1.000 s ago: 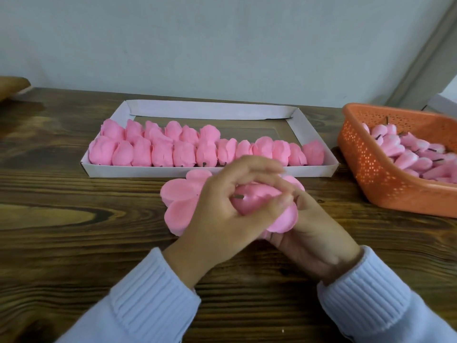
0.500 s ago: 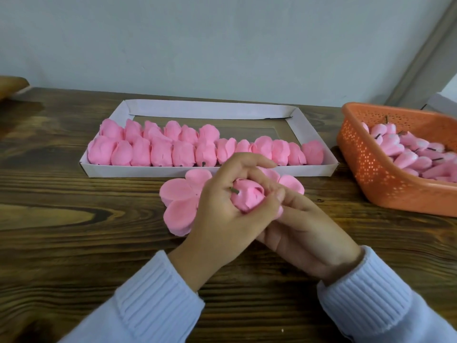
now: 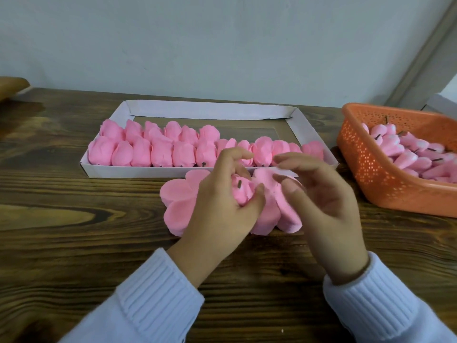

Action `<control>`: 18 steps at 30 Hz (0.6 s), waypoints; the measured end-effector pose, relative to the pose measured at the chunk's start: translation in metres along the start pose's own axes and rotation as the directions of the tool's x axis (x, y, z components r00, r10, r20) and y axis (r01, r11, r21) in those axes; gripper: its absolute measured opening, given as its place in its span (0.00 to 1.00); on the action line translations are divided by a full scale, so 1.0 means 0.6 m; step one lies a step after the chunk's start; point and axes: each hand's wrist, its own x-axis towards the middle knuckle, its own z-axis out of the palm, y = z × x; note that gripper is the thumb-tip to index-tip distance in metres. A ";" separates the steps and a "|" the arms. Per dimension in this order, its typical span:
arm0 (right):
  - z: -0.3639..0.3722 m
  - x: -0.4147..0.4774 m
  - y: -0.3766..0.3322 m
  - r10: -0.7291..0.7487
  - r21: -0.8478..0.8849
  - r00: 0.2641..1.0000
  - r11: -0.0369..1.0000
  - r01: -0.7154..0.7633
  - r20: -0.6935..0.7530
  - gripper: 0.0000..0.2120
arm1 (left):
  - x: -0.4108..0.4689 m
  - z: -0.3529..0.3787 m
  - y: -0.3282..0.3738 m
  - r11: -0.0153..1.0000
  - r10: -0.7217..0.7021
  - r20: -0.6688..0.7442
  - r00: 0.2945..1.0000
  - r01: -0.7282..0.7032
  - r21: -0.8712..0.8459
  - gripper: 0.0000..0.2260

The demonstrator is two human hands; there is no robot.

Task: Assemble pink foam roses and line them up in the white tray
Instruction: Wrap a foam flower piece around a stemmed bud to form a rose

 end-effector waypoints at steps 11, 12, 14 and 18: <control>0.026 -0.009 0.006 0.057 -0.145 0.998 0.988 -0.052 0.030 0.08 | -0.007 0.006 -0.002 0.999 -0.008 0.244 0.970 -0.002 0.040 0.36; 0.025 -0.009 0.006 0.050 -0.163 0.999 0.986 -0.046 0.017 0.06 | -0.007 0.006 0.000 0.999 -0.005 0.255 0.967 -0.006 0.043 0.37; 0.022 -0.007 0.005 -0.022 -0.234 0.999 0.972 0.011 -0.043 0.08 | -0.007 0.004 0.006 0.998 0.001 0.264 0.965 -0.016 0.054 0.36; 0.016 -0.005 0.004 -0.200 -0.406 0.978 0.900 0.158 -0.062 0.11 | -0.004 0.003 0.020 0.966 0.160 0.165 0.973 -0.189 0.177 0.33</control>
